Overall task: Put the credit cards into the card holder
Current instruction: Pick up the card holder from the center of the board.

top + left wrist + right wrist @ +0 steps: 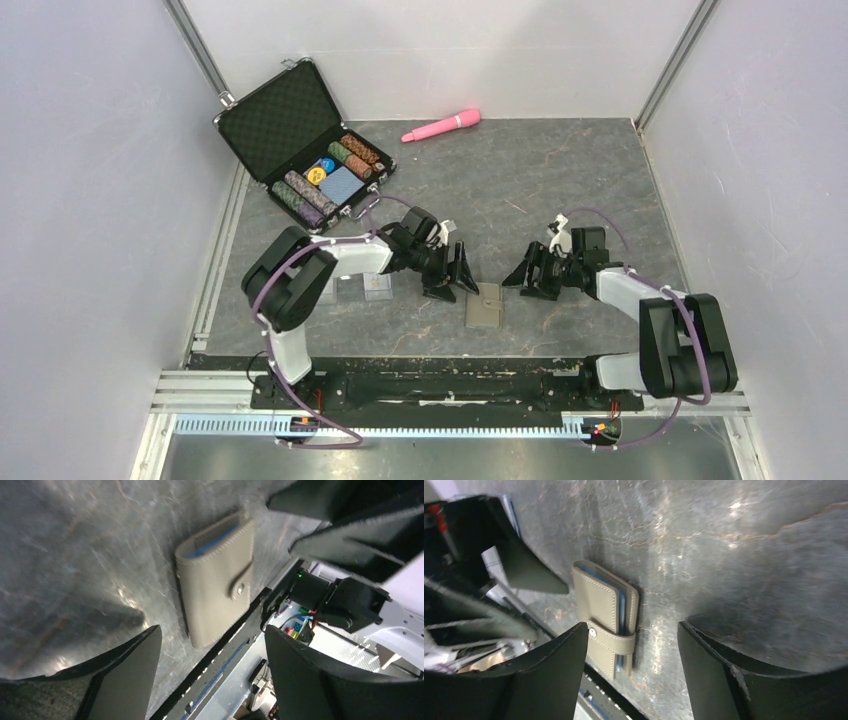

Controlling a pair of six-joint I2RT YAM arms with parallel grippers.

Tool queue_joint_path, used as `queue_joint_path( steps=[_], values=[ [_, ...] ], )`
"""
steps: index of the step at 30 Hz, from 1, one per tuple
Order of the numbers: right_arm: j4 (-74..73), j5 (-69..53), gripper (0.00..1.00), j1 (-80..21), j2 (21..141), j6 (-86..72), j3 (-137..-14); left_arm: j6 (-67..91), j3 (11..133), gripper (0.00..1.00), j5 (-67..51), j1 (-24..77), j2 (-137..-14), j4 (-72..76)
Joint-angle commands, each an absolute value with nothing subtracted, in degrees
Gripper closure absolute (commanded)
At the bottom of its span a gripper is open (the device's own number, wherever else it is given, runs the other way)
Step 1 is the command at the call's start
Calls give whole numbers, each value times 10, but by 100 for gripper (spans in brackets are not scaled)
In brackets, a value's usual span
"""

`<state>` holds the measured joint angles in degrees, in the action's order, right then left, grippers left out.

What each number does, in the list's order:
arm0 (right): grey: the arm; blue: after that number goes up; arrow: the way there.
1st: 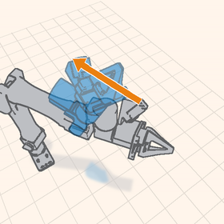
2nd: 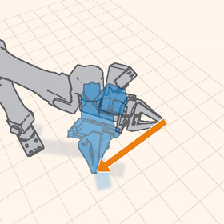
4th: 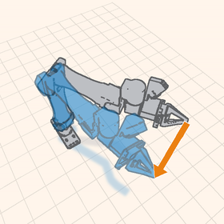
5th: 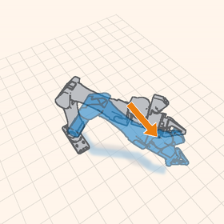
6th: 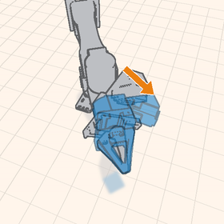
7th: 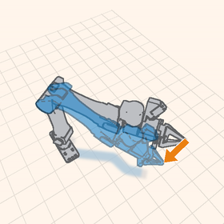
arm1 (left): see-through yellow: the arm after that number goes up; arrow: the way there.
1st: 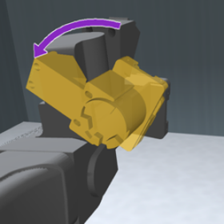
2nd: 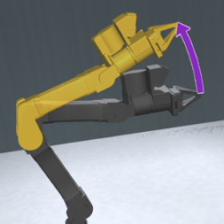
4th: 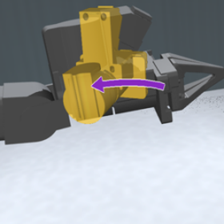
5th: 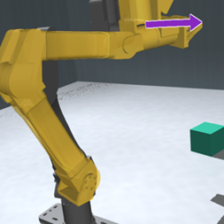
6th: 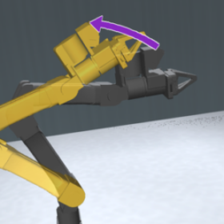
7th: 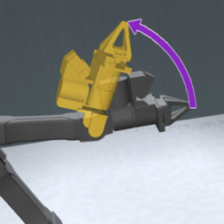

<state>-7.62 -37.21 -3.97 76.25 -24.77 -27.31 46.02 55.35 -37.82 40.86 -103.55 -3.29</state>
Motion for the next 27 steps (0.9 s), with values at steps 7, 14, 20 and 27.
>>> queue_joint_path(
  steps=[7,14,20,27],
  values=[
    [-50,-447,39,-86,888,-263,-261,499,629,34,-421,404,-1143,-38],
    [80,-488,59,-109,928,-331,-266,517,636,55,-451,404,-1155,30],
    [97,-501,95,-109,923,-339,-311,496,649,64,-455,397,-1127,30],
    [55,-505,100,-109,886,-315,-410,474,623,23,-402,334,-1009,4]
  ],
)
